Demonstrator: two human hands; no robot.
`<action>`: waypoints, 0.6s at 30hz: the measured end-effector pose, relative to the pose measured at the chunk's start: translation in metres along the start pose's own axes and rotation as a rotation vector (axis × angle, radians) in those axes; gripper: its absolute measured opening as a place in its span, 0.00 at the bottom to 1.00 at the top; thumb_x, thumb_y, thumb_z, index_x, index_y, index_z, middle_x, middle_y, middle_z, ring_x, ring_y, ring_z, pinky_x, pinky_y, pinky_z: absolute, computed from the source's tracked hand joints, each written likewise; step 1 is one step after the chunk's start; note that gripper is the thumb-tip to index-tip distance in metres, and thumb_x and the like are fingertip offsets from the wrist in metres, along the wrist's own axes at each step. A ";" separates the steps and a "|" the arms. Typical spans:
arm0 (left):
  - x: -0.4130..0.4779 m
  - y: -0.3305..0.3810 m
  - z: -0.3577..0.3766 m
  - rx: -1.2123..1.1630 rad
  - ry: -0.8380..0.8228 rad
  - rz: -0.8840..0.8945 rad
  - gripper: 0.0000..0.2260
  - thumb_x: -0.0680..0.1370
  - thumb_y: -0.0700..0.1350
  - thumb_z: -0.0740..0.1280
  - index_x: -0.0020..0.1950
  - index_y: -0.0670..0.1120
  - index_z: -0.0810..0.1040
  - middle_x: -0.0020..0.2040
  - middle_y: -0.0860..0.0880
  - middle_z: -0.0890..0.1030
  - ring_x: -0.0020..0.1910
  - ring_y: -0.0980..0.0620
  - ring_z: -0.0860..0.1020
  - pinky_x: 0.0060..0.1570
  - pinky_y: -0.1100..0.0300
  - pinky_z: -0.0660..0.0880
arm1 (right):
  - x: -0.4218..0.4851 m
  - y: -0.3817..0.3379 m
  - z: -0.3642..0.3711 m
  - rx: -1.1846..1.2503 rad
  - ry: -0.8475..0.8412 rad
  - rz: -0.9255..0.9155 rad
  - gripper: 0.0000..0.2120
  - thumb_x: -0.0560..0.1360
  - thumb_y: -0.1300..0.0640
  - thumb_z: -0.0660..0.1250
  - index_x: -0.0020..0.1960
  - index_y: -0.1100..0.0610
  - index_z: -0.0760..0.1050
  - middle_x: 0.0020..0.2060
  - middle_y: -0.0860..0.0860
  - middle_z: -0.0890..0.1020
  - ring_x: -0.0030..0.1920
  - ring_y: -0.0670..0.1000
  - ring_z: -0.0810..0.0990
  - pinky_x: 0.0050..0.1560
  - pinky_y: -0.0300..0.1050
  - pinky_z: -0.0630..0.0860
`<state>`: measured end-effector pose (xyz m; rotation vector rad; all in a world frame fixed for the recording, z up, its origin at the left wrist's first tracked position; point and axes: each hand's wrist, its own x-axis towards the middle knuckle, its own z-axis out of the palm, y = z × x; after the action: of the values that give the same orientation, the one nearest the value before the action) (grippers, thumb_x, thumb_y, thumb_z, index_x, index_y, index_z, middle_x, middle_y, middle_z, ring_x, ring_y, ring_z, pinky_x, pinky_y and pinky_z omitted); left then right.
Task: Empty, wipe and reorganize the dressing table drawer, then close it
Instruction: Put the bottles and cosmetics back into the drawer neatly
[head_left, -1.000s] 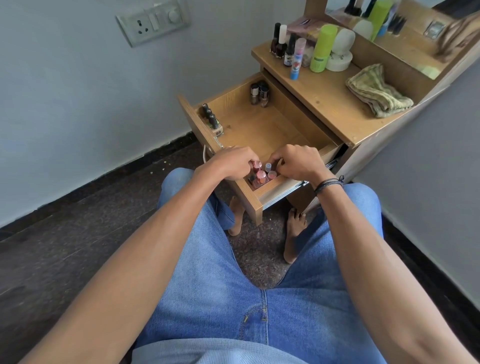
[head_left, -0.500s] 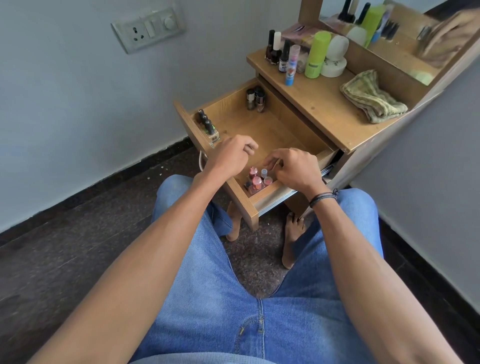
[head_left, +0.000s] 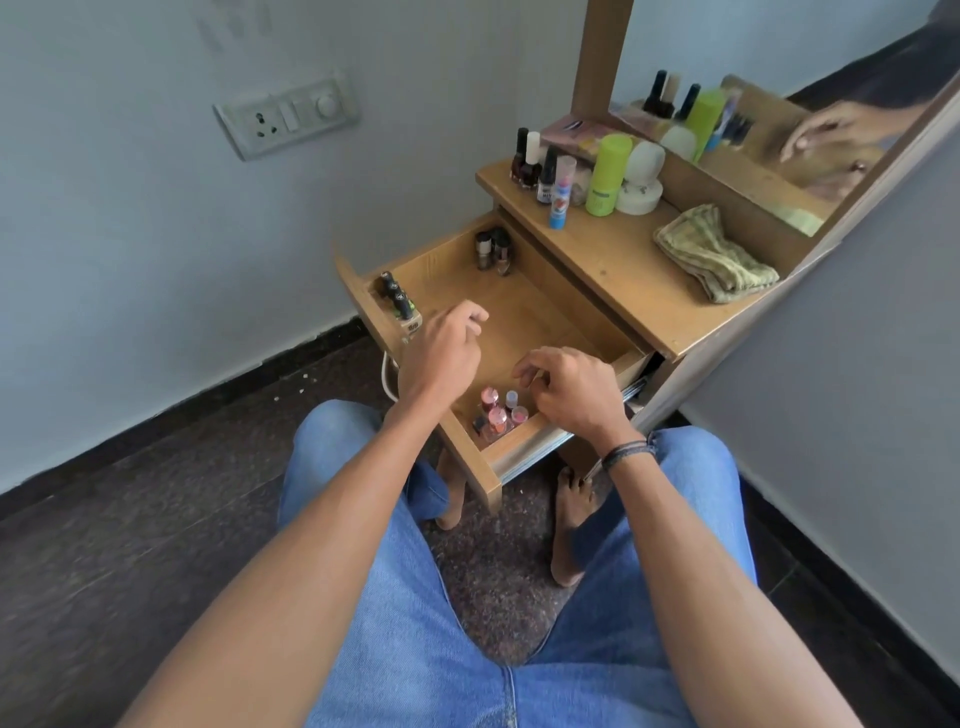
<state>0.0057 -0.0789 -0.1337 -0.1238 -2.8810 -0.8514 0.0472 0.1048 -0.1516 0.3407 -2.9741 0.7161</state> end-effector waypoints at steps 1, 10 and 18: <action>0.000 0.000 0.000 -0.001 -0.001 0.002 0.13 0.82 0.39 0.59 0.60 0.52 0.78 0.55 0.57 0.83 0.44 0.58 0.72 0.30 0.67 0.59 | 0.000 -0.001 -0.001 0.009 0.000 0.000 0.15 0.72 0.59 0.59 0.49 0.44 0.81 0.44 0.37 0.83 0.49 0.46 0.80 0.46 0.48 0.80; 0.002 0.005 -0.004 0.066 -0.027 0.000 0.10 0.83 0.47 0.61 0.64 0.51 0.74 0.54 0.53 0.83 0.42 0.55 0.73 0.30 0.66 0.59 | 0.020 -0.014 -0.030 0.280 0.377 0.126 0.10 0.78 0.66 0.64 0.50 0.57 0.83 0.48 0.49 0.84 0.44 0.47 0.82 0.47 0.49 0.82; 0.001 0.006 -0.005 0.089 -0.054 0.053 0.15 0.82 0.49 0.63 0.68 0.49 0.72 0.55 0.52 0.83 0.42 0.54 0.79 0.28 0.64 0.63 | 0.102 -0.009 -0.077 0.424 0.593 0.266 0.11 0.76 0.48 0.66 0.54 0.53 0.75 0.48 0.48 0.79 0.45 0.47 0.77 0.48 0.48 0.77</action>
<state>0.0061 -0.0763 -0.1261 -0.2166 -2.9457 -0.7206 -0.0490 0.1121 -0.0681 -0.2270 -2.3108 1.2246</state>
